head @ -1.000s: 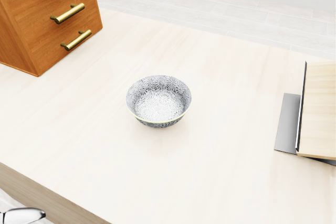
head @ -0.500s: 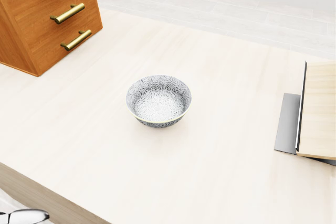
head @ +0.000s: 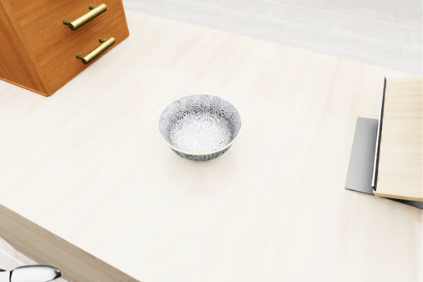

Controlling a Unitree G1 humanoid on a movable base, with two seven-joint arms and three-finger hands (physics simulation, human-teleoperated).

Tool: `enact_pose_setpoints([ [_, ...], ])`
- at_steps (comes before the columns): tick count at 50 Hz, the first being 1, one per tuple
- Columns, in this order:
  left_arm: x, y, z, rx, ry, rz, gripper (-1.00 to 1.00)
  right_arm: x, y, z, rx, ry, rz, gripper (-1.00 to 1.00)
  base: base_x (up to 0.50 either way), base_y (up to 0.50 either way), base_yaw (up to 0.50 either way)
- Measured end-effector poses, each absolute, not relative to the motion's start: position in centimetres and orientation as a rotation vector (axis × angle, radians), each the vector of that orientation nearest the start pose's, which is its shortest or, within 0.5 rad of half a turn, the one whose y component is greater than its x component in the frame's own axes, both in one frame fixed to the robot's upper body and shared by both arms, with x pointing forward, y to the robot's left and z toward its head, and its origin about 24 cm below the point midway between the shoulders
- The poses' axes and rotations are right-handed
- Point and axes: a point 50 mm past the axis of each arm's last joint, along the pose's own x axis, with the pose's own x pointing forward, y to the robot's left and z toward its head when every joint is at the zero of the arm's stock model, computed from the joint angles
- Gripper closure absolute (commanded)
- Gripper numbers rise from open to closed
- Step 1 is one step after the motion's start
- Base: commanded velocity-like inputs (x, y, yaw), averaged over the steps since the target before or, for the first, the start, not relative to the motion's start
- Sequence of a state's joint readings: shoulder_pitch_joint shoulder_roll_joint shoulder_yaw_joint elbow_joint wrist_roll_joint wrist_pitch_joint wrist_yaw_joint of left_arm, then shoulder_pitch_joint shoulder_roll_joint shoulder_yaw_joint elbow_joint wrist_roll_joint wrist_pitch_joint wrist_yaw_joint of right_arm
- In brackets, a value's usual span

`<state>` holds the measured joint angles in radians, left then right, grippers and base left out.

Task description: Put the wine bottle on the wine rack.

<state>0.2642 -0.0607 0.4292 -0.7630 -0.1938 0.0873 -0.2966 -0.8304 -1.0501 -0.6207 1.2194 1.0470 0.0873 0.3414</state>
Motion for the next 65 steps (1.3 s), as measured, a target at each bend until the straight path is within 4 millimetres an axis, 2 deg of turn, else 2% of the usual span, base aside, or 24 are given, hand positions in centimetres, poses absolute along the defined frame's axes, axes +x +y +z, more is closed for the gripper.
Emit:
enact_pose_setpoints([
  [31,16.0,22.6,14.9,0.043,-0.422,0.134,-1.0,25.2,-47.6,21.3,0.828,-0.548,-0.548,1.0,0.0,0.0,0.0],
  [32,16.0,22.6,14.9,0.043,-0.421,0.134,-1.0,25.2,-47.6,21.3,0.828,-0.548,-0.548,0.91,0.0,0.0,0.0],
  [37,16.0,22.6,14.9,0.043,-0.421,0.134,-1.0,25.2,-47.6,20.5,0.79,-0.487,-0.572,0.73,0.0,0.0,0.0],
  [44,15.9,22.6,15.0,0.045,-0.424,0.135,-1.0,25.0,-47.7,19.9,0.769,-0.452,-0.592,0.67,0.0,0.0,0.0],
  [46,15.9,22.6,15.0,0.045,-0.425,0.135,-1.0,25.0,-47.7,19.9,0.755,-0.441,-0.594,0.52,0.0,0.0,0.0],
  [47,15.9,22.6,15.0,0.045,-0.426,0.135,-1.0,25.0,-47.7,19.9,0.748,-0.435,-0.595,0.27,0.0,0.0,0.0],
  [49,15.9,22.6,15.1,0.046,-0.427,0.135,-1.0,25.0,-47.8,19.9,0.736,-0.426,-0.597,0.13,0.0,0.0,0.0],
  [50,15.9,22.6,15.1,0.046,-0.427,0.135,-1.0,25.0,-47.8,19.9,0.73,-0.422,-0.597,-0.06,0.0,0.0,0.0],
  [51,15.9,22.6,15.1,0.046,-0.427,0.134,-1.0,25.0,-47.8,19.9,0.725,-0.418,-0.598,-0.06,0.0,0.0,0.0],
  [53,15.9,22.6,15.1,0.046,-0.427,0.134,-1.0,25.0,-47.8,19.9,0.717,-0.412,-0.598,-1.0,0.0,0.0,0.0],
  [65,16.0,22.6,14.9,0.045,-0.418,0.132,-1.0,24.9,-47.8,19.8,0.702,-0.398,-0.604,-1.0,0.0,0.0,0.0],
])
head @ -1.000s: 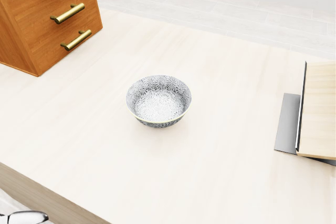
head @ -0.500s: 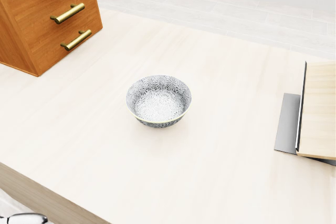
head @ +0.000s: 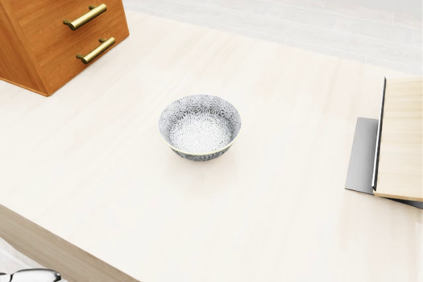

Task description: Put the wine bottle on the wine rack.

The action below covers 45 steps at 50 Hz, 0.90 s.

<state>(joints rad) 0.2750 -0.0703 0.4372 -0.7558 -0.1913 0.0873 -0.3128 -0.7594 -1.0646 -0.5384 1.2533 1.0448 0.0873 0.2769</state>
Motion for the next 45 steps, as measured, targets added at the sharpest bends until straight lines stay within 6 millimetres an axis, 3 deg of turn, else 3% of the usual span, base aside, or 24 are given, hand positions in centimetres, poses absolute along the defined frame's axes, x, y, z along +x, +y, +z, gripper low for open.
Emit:
enact_pose_setpoints([
  [24,16.0,22.8,14.5,0.042,-0.403,0.133,-1.0,23.0,-49.0,19.1,0.69,-0.364,-0.69,-1.0,0.0,0.0,0.0],
  [45,16.0,22.7,14.2,0.041,-0.387,0.132,-1.0,20.0,-50.9,21.1,0.664,-0.432,-0.763,-1.0,0.0,0.0,0.0],
])
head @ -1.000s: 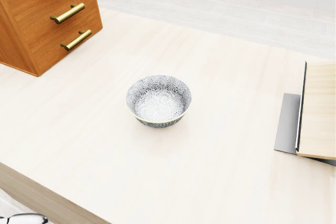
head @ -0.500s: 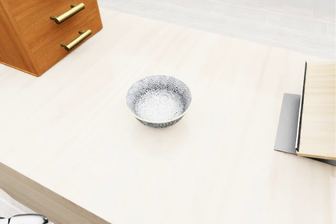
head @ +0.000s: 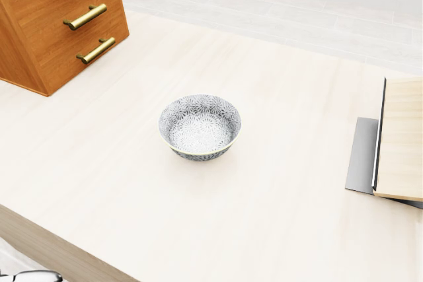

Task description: Put the wine bottle on the wine rack.

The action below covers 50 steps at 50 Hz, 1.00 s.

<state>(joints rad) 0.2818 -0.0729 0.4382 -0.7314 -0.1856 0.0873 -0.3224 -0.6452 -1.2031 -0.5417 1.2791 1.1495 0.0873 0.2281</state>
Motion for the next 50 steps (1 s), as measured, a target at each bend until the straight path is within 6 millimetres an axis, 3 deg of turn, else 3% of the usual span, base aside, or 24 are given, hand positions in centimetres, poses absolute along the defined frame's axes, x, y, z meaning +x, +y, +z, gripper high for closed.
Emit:
enact_pose_setpoints([
  [21,16.1,22.7,14.1,0.039,-0.384,0.13,-1.0,18.4,-51.7,24.0,0.624,-0.515,-0.768,-1.0,0.0,0.0,0.0],
  [36,16.0,22.5,14.5,0.042,-0.398,0.128,-1.0,18.8,-50.9,28.8,0.617,-0.656,-0.702,-1.0,0.0,0.0,0.0],
  [50,15.9,22.4,14.8,0.046,-0.413,0.124,-1.0,19.3,-48.9,33.5,0.72,-0.808,-0.616,-1.0,0.0,0.0,0.0],
])
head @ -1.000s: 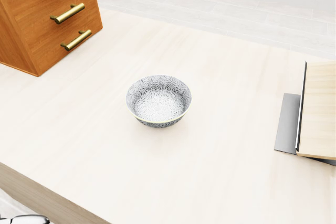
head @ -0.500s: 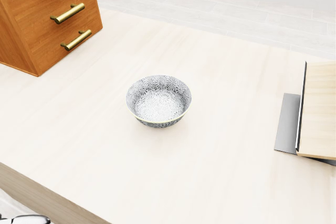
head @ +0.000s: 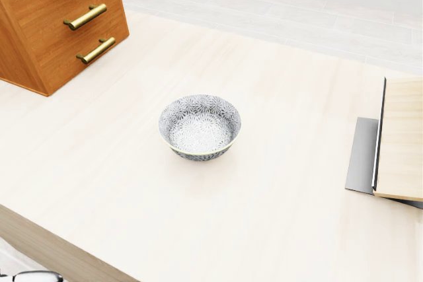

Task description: Put the wine bottle on the wine rack.

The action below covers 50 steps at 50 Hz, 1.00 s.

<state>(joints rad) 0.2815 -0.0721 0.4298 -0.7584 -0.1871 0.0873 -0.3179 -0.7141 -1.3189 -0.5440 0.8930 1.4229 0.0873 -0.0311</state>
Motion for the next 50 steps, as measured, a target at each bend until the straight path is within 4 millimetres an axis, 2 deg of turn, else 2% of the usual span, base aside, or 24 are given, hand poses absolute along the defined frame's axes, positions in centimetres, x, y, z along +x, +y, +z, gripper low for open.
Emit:
enact_pose_setpoints([
  [8,15.9,22.3,15.0,0.048,-0.423,0.119,-1.0,20.0,-47.2,34.8,0.826,-0.842,-0.537,-1.0,0.0,0.0,0.0],
  [18,15.8,22.0,15.4,0.049,-0.439,0.114,-1.0,21.8,-44.3,34.6,0.931,-0.808,-0.395,-1.0,0.0,0.0,0.0],
  [24,15.7,22.0,15.5,0.05,-0.447,0.113,-1.0,22.1,-42.7,34.5,0.988,-0.785,-0.316,-1.0,0.0,0.0,0.0],
  [40,15.7,21.9,15.4,0.042,-0.441,0.109,-1.0,20.9,-39.8,36.7,1.133,-0.798,-0.166,-1.0,0.0,0.0,0.0],
  [50,15.5,22.0,15.3,0.04,-0.438,0.109,-1.0,20.0,-38.5,37.5,1.144,-0.825,-0.094,-1.0,0.0,0.0,0.0],
])
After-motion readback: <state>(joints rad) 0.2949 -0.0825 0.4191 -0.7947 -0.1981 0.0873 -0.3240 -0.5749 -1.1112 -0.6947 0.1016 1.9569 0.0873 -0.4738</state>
